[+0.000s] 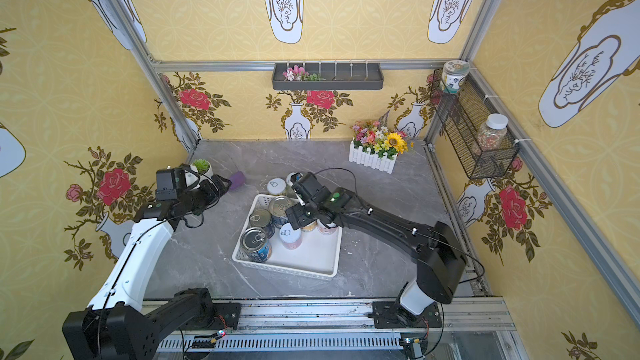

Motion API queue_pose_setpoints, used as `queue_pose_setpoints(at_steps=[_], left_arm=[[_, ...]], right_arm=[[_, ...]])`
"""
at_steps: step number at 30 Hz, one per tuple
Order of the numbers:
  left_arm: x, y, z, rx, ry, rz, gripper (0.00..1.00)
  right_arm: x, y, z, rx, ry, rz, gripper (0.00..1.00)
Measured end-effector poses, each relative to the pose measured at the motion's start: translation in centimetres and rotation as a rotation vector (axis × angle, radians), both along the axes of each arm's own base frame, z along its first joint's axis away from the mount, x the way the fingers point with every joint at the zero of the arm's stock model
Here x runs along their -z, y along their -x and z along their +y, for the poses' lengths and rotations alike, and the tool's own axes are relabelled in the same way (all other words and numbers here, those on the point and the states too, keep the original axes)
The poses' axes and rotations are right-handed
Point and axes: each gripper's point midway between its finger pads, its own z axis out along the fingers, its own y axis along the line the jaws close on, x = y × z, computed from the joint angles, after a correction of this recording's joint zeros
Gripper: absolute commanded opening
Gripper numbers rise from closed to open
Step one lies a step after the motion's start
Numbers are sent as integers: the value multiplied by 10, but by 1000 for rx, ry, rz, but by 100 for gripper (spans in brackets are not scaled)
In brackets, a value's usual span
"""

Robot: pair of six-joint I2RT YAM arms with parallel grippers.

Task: Put the canned food in the basket
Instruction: Move the basket to the center of the board.

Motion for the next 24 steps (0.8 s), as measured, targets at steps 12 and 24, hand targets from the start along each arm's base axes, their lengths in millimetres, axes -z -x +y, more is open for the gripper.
queue_pose_setpoints(at_steps=[12, 24], left_arm=[[92, 43, -24, -158, 235, 121, 100], [118, 65, -38, -153, 362, 94, 100]], right_arm=[[28, -63, -75, 314, 30, 13, 97], [86, -88, -67, 331, 90, 151, 99]])
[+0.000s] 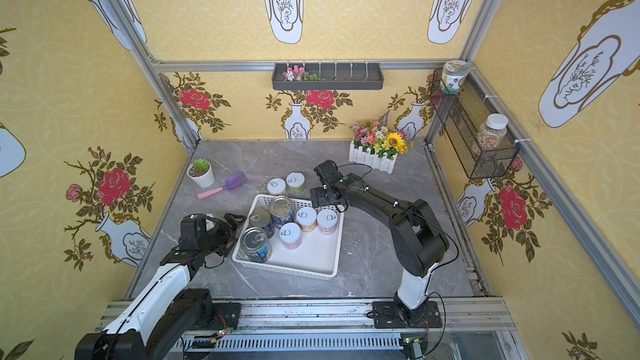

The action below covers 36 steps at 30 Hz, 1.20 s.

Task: Put the canned food in the basket
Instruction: Move the basket to the center of the board.

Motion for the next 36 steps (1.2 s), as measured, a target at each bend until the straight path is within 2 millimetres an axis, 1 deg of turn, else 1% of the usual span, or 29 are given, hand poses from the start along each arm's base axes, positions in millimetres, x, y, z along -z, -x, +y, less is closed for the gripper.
queue_pose_setpoints(at_steps=[3, 7, 12, 14, 16, 19, 21, 25, 28, 30, 34, 36], left_arm=[[-3, 3, -1, -6, 16, -10, 100], [-11, 8, -2, -9, 25, -37, 100], [-22, 16, -3, -17, 48, -65, 100], [-30, 18, -2, -22, 48, -69, 100], [-42, 18, -1, -28, 45, -74, 100], [-51, 16, 2, -36, 22, -69, 100], [-51, 16, 2, -32, 17, -49, 100], [-42, 20, 2, -30, 15, -7, 100], [-44, 20, 2, -30, 15, -14, 100], [-44, 20, 2, -30, 15, -14, 100], [-44, 17, 9, -51, -22, -21, 100], [-46, 15, 11, -61, -34, -24, 100]], right_arm=[[4, 3, 10, -21, -21, 22, 99], [11, 10, 31, -77, -24, 41, 100], [9, 14, 65, -148, -32, 14, 100], [10, 14, 74, -165, -30, 3, 99], [12, 14, 78, -168, -13, -3, 99], [13, 14, 79, -170, -2, -3, 99], [14, 16, 80, -173, -2, 3, 99], [14, 19, 81, -179, -11, 10, 98], [15, 23, 86, -189, -13, 17, 97], [18, 27, 94, -206, -20, 28, 97], [24, 41, 113, -264, -47, 64, 97], [26, 48, 118, -284, -45, 76, 97]])
